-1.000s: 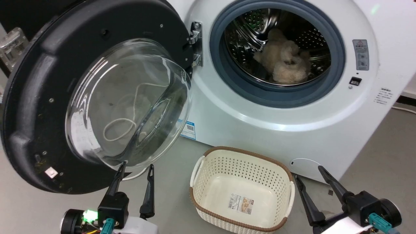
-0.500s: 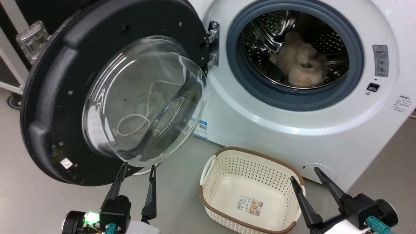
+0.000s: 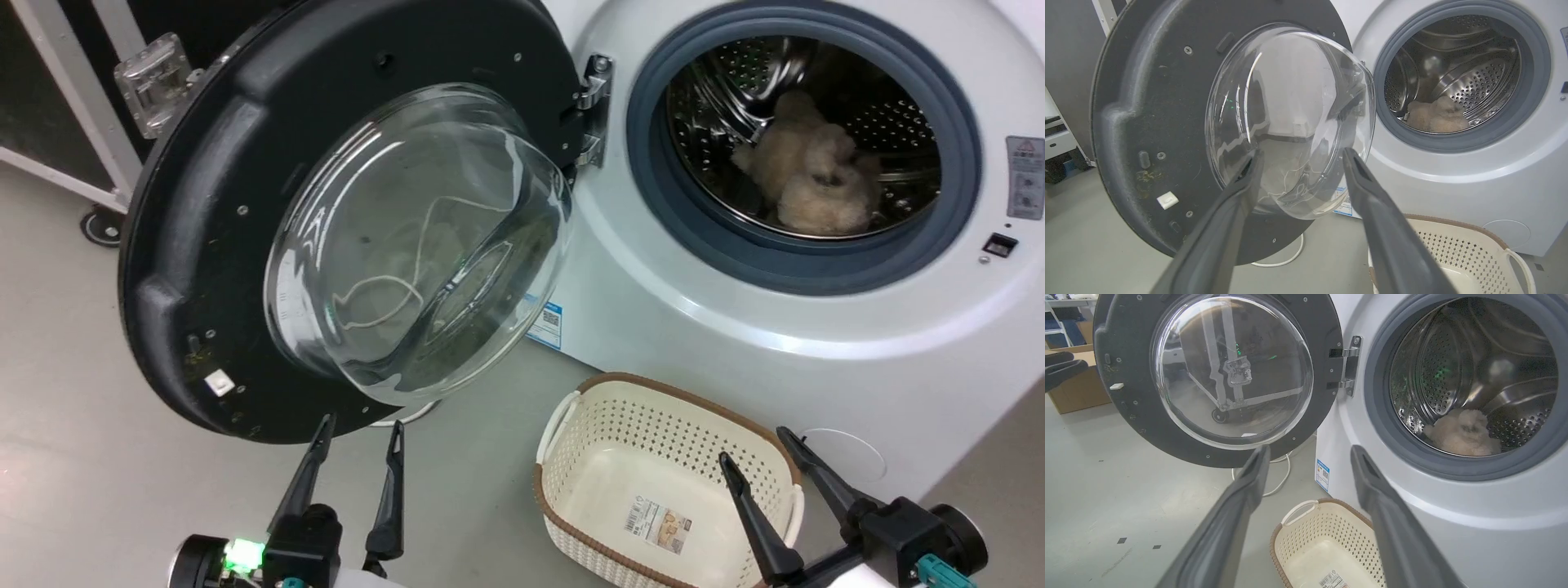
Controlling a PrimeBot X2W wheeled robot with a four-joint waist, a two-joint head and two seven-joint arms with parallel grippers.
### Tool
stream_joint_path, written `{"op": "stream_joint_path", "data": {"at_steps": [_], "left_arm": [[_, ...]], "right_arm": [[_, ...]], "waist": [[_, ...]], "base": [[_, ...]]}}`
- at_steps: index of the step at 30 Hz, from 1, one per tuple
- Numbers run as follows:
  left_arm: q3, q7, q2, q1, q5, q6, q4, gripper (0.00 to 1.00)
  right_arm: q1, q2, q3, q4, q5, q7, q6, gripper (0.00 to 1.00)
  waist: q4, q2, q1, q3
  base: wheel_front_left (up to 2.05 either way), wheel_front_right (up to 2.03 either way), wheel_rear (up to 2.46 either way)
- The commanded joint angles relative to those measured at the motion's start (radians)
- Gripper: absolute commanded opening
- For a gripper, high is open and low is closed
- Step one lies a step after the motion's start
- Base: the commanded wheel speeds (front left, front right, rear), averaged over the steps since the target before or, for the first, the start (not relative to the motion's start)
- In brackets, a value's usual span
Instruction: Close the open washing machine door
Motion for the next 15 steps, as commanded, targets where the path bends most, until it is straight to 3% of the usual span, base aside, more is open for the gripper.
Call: {"op": "stream_joint_path", "data": {"at_steps": [1, 2, 9, 15], "left_arm": [[-0.006, -0.014, 0.004, 0.015, -0.01, 0.001, -0.003, 0.12], [-0.008, -0.016, 0.004, 0.016, -0.012, -0.001, -0.003, 0.0], [0.039, -0.031, 0.004, 0.011, -0.057, 0.0, -0.058, 0.0], [0.161, -0.043, 0.014, -0.019, -0.129, -0.022, -0.166, 0.0]], "right_arm": [[0.014, -0.009, 0.007, 0.004, 0.01, -0.012, 0.001, 1.0], [0.015, -0.01, 0.009, 0.005, 0.012, -0.014, 0.001, 1.0], [0.029, -0.013, 0.016, 0.004, 0.022, -0.029, 0.001, 1.0], [0.063, -0.01, 0.001, -0.004, 0.025, -0.042, 0.001, 1.0]], "waist": [[0.009, -0.0001, 0.0, 0.0], [0.013, -0.0001, 0.0, 0.0], [0.042, -0.0001, 0.0, -0.002], [0.062, -0.0001, 0.0, -0.009]], "base": [[0.0, 0.0, 0.0], [0.0, 0.0, 0.0], [0.0, 0.0, 0.0], [0.0, 0.0, 0.0]]}}
